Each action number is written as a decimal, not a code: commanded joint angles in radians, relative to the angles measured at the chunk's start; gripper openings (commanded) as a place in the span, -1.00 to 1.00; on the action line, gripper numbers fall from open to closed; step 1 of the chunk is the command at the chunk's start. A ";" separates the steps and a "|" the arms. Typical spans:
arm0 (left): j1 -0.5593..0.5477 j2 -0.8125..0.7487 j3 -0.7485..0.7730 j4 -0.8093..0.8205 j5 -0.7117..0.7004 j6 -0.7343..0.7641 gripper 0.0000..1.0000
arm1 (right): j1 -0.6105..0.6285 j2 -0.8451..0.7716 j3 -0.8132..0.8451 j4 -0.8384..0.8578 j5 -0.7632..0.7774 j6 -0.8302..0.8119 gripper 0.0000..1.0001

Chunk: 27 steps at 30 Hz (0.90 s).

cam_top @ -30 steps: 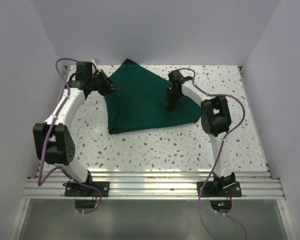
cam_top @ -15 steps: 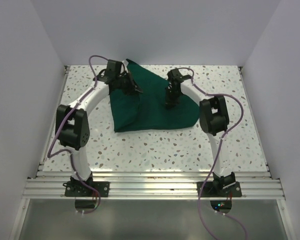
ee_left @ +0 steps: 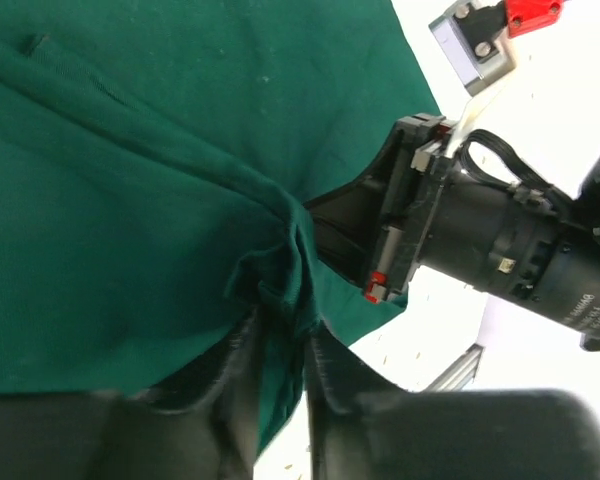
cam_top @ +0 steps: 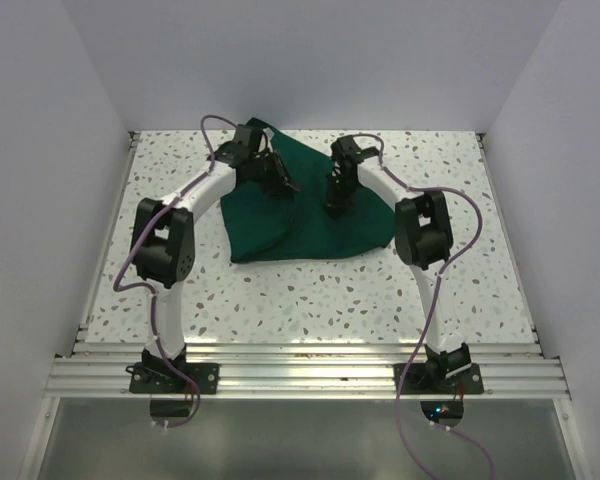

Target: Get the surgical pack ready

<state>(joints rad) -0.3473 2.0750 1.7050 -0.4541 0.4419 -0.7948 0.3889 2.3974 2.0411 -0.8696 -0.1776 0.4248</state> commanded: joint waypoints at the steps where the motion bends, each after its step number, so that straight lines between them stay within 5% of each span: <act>1: -0.007 0.022 0.047 -0.006 0.003 0.029 -0.40 | 0.016 0.042 0.034 -0.025 -0.017 -0.026 -1.00; 6: -0.004 -0.018 0.024 -0.060 -0.041 0.120 0.21 | 0.007 0.016 0.099 -0.058 -0.008 -0.037 -1.00; 10: 0.004 -0.085 0.009 -0.100 -0.080 0.190 0.33 | -0.011 -0.001 0.212 -0.140 0.012 -0.057 -0.97; 17: 0.008 -0.222 -0.100 -0.110 -0.114 0.243 0.24 | -0.021 -0.121 0.200 -0.235 0.041 -0.103 -0.89; 27: 0.007 -0.400 -0.471 -0.006 -0.028 0.253 -0.16 | 0.022 -0.389 -0.298 -0.132 0.001 -0.110 -0.88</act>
<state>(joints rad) -0.3447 1.7473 1.3258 -0.5182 0.3809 -0.5632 0.3908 2.0850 1.8149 -1.0332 -0.1520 0.3355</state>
